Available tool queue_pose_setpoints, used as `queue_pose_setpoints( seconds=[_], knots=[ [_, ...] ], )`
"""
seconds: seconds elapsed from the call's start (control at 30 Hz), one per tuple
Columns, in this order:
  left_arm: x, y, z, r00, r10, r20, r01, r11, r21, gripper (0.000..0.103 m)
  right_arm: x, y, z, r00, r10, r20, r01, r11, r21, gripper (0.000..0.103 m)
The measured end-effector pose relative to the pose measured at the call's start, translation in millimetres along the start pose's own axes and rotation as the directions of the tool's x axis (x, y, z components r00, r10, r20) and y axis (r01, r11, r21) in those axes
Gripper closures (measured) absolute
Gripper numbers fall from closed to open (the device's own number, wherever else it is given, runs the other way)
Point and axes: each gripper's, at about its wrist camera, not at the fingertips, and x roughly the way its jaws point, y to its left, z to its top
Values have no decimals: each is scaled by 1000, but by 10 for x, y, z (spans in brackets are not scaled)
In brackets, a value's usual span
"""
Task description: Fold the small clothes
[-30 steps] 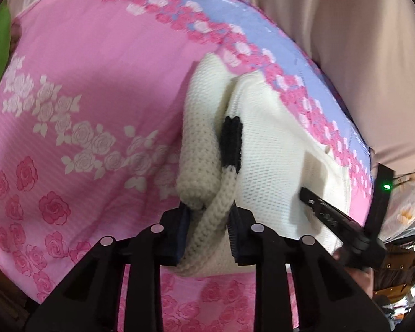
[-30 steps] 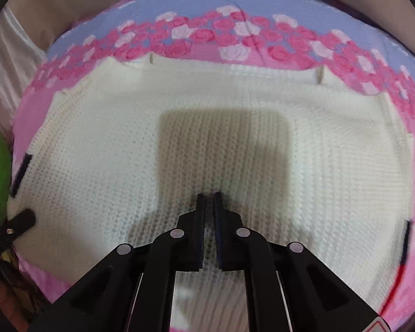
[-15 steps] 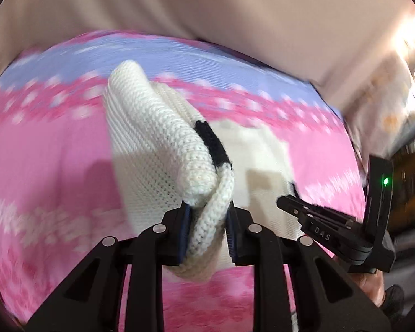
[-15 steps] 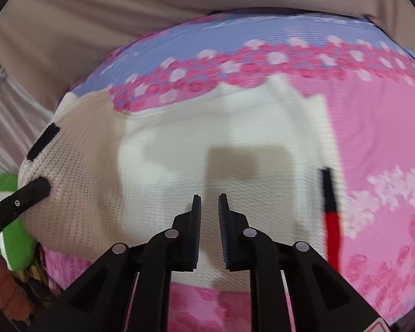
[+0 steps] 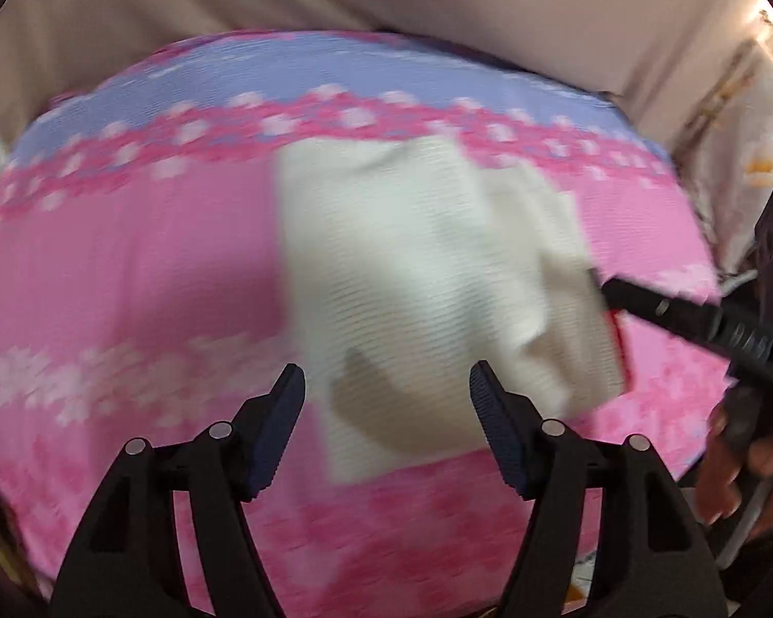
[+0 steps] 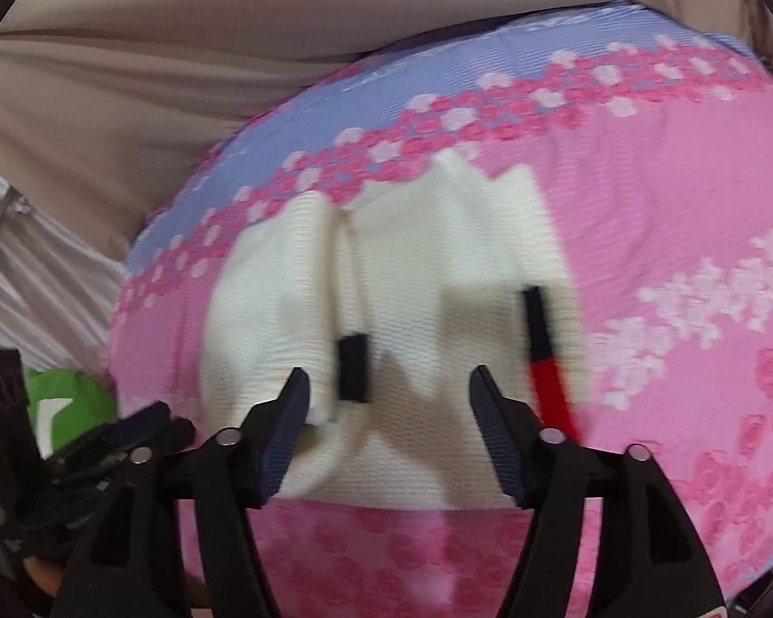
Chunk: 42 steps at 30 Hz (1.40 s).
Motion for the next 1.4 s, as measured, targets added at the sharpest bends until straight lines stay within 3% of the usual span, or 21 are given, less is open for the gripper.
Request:
queue_pose_setpoints(
  seconds=[0.1, 0.23, 0.37, 0.4, 0.43, 0.47, 0.57, 0.7, 0.77, 0.83, 0.93, 1.0, 1.13, 1.23, 1.3, 1.37, 1.4],
  knots=[
    [-14, 238, -115, 999, 51, -11, -52, 997, -49, 39, 324, 204, 38, 998, 1, -67, -3, 999, -41, 33],
    [-64, 433, -210, 998, 63, -20, -65, 993, -102, 38, 777, 401, 17, 982, 48, -180, -52, 999, -17, 33],
    [-105, 483, -243, 997, 77, -5, -77, 991, -106, 35, 989, 621, -16, 976, -7, -218, -5, 999, -53, 32],
    [-102, 482, -241, 997, 80, -6, -80, 991, -106, 35, 994, 663, -14, 976, -23, -215, 9, 998, -66, 35],
    [-93, 471, -235, 997, 83, -6, -83, 991, -104, 35, 984, 736, -6, 977, -38, -208, 20, 996, -89, 48],
    [-87, 460, -228, 996, 87, -5, -87, 991, -101, 35, 967, 791, 5, 979, -38, -200, 17, 994, -108, 73],
    [-66, 414, -194, 996, 94, -5, -94, 992, -87, 35, 759, 899, 98, 990, 3, -141, -21, 991, -131, 82],
    [-12, 327, -129, 995, 96, -16, -96, 993, -68, 33, 82, 1025, 281, 996, 86, 34, -79, 981, -176, 83],
    [10, 277, -102, 995, 94, -15, -95, 994, -57, 30, -182, 959, 297, 993, 50, 105, -28, 979, -202, 83],
    [38, 218, -73, 995, 95, -17, -96, 994, -43, 30, -225, 785, 267, 992, -16, 121, 40, 979, -201, 83],
    [90, 123, -37, 995, 97, -24, -98, 995, -26, 30, 143, 206, 136, 990, -139, 26, 141, 983, -120, 83],
    [122, 62, -19, 995, 95, -34, -96, 995, -19, 30, 421, -133, 23, 983, -175, -54, 172, 984, -53, 83],
    [165, -21, -4, 995, 88, -44, -89, 996, -7, 30, 538, -340, -84, 991, -105, -77, 110, 992, 59, 82],
    [206, -51, -2, 995, 85, -56, -85, 996, -4, 30, 392, -197, 51, 995, -80, -54, 82, 995, 52, 82],
    [204, -75, -3, 995, 82, -56, -82, 997, 1, 30, 57, 19, 196, 1000, 15, 25, -15, 1000, 18, 82],
    [196, -90, 4, 996, 77, -52, -77, 997, 2, 30, -321, 211, 306, 986, 125, 114, -123, 992, -24, 83],
    [200, -103, 7, 996, 73, -54, -73, 997, 4, 30, -534, 321, 349, 975, 146, 166, -137, 988, -69, 83]
  ],
)
